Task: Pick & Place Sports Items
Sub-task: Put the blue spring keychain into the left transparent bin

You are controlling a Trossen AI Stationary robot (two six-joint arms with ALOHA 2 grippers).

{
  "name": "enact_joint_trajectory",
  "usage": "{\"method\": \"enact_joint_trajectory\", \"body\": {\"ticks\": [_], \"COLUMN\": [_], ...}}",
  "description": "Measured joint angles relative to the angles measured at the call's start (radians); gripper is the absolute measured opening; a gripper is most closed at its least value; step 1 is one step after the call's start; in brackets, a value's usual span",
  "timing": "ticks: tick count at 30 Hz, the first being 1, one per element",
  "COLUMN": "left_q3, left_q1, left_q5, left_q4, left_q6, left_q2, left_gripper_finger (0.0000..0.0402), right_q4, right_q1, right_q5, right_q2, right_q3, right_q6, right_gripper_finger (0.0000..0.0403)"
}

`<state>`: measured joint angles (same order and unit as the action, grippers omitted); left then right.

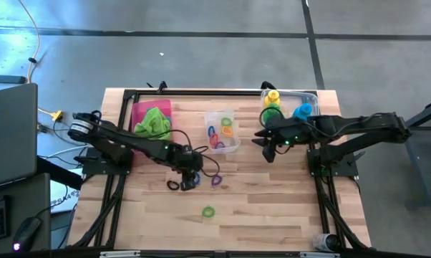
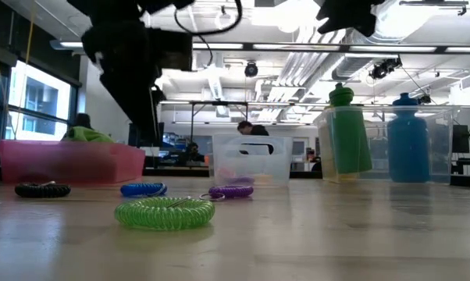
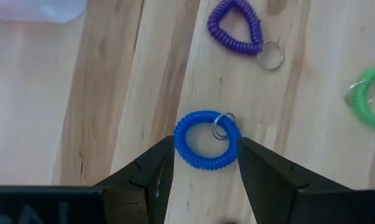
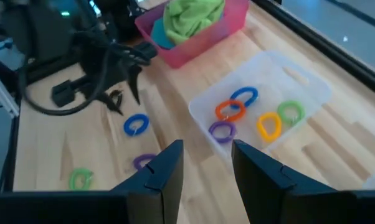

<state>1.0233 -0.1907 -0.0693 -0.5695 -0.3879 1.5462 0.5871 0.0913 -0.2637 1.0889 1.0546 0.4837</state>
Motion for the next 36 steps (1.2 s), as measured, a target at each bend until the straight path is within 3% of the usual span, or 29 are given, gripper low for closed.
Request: {"method": "enact_joint_trajectory", "body": {"ticks": [8,26,30,36], "left_q3": [0.000,0.005,0.004,0.003], "left_q1": [0.064,0.071,0.066,0.065], "left_q5": [0.090,0.084,0.066,0.066], "left_q4": [0.019,0.030,0.027,0.026], "left_q6": [0.102,0.134,0.131,0.129], "left_q2": [0.084,0.213,0.214,0.215], "left_gripper_finger": [0.0170,0.0167,0.0138,0.0044], "right_q4": [0.077,0.113,0.113,0.113], "right_q1": [0.073,0.158,0.158,0.158], "right_q5": [-0.068,-0.172,-0.182,-0.184], "right_q2": [-0.023,-0.022,-0.022,-0.021], "right_q3": [0.000,-0.001,-0.001,-0.001], "right_q6": [0.065,0.100,0.100,0.100], "right_gripper_finger": [0.0128,0.0128,0.0128,0.0128]}}
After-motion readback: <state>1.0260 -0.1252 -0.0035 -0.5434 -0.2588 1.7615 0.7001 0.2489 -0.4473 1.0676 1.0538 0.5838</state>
